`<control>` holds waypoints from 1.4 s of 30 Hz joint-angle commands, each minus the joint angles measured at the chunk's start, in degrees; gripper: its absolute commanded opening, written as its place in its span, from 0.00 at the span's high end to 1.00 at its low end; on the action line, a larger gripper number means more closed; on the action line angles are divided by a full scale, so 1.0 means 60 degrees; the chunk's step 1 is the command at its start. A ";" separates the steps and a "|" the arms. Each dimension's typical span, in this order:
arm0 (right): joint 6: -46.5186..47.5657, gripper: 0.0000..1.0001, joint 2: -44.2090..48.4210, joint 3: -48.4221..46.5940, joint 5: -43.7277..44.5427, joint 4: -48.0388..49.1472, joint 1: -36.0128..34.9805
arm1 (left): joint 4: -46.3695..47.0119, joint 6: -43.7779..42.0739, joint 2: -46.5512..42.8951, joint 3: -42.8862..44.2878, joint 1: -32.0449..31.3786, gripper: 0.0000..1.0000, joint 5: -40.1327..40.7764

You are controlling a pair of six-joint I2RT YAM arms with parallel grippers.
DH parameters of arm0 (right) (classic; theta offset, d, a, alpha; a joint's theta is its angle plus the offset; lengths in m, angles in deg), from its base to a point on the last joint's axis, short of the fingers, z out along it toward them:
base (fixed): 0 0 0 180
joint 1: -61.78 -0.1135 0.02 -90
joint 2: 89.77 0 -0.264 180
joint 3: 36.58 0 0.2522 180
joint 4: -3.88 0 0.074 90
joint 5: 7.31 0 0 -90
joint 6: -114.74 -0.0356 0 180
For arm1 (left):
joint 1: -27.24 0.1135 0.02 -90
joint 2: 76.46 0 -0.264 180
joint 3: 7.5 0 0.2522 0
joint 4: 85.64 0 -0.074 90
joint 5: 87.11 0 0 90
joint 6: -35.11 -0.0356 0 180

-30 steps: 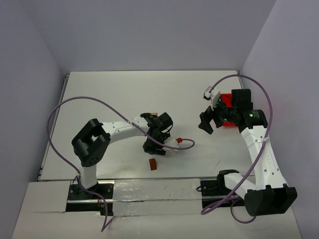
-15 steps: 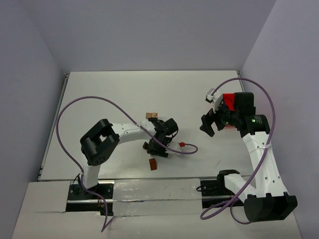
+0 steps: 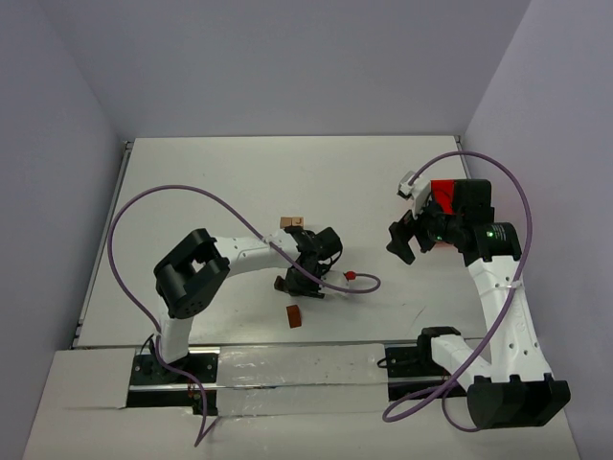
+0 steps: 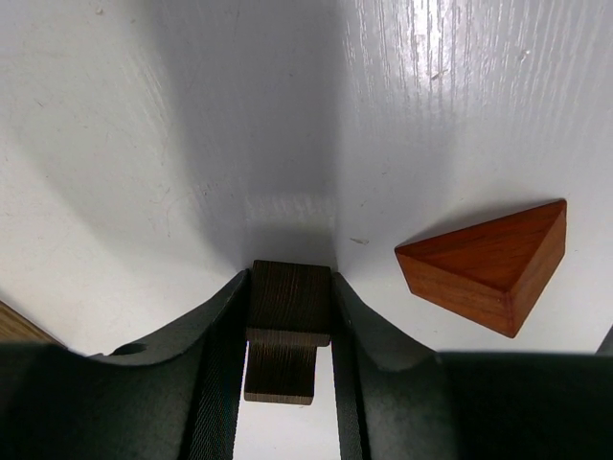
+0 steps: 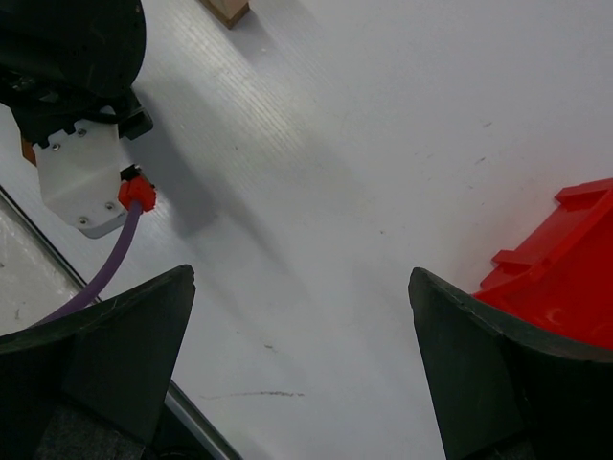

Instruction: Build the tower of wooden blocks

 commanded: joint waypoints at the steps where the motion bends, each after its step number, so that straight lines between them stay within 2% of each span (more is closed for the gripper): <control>1: 0.0159 0.00 0.0130 -0.0203 -0.0304 0.0001 0.0238 | 0.0254 0.0685 -0.0896 0.0446 0.0113 1.00 -0.0571; 4: 0.0163 0.00 -0.0037 -0.0392 -0.0568 0.0062 0.0307 | 0.0333 0.1249 -0.1800 0.0874 0.0460 1.00 -0.1195; 8: 0.0154 0.00 -0.0374 -0.0767 -0.1139 0.0180 0.0339 | 0.0812 0.2069 -0.3432 0.1300 0.1411 1.00 -0.3499; 9: 0.0185 0.00 -0.0531 -0.0902 -0.1477 0.0161 0.0332 | 0.1225 0.2324 -0.3856 0.1190 0.1793 1.00 -0.4264; 12: 0.0261 0.00 -0.0996 -0.1519 -0.2411 -0.0002 0.0319 | 0.2204 0.2917 -0.5148 0.0855 0.2406 1.00 -0.5022; 14: -0.0022 0.00 -0.1406 -0.2335 -0.3008 -0.0047 0.0106 | 0.3258 0.3853 -0.5876 0.0744 0.3277 1.00 -0.5961; 17: -0.0504 0.00 -0.1828 -0.3030 -0.3297 0.0239 -0.0588 | 0.3752 0.4840 -0.6016 0.1134 0.3836 1.00 -0.6907; 20: -0.1527 0.01 -0.2227 -0.3702 -0.3295 0.1061 -0.1945 | 0.4555 0.6969 -0.5967 0.1723 0.4435 1.00 -0.8200; 23: -0.2390 0.02 -0.2582 -0.4441 -0.3469 0.1988 -0.2980 | 0.5981 0.9046 -0.6070 0.1532 0.4872 1.00 -0.9056; 26: -0.3286 0.03 -0.3035 -0.4890 -0.3889 0.2600 -0.3543 | 0.8218 1.1377 -0.6250 0.0813 0.5419 1.00 -0.9873; 28: -0.3877 0.03 -0.3271 -0.5218 -0.4176 0.3066 -0.3872 | 0.9307 1.2256 -0.6428 0.0477 0.5641 1.00 -1.0000; 30: -0.4476 0.04 -0.3350 -0.5214 -0.4345 0.3710 -0.4091 | 0.9473 1.2417 -0.6492 0.0404 0.5722 1.00 -0.9911; 31: -0.5215 0.04 -0.3362 -0.5093 -0.4454 0.4473 -0.4266 | 0.9663 1.2631 -0.6529 0.0379 0.5821 1.00 -0.9829; 35: -0.8400 0.05 -0.3146 -0.3538 -0.4420 0.9413 -0.4546 | 1.0468 1.3571 -0.6610 0.0386 0.6130 1.00 -0.9511; 38: -1.0497 0.05 -0.3294 -0.2989 -0.4036 1.1616 -0.4608 | 1.1163 1.4368 -0.6531 0.0705 0.6526 1.00 -0.9349; 42: -1.2683 0.07 -0.3757 -0.2943 -0.3603 1.3489 -0.4629 | 1.1801 1.4904 -0.6389 0.1176 0.6898 1.00 -0.9255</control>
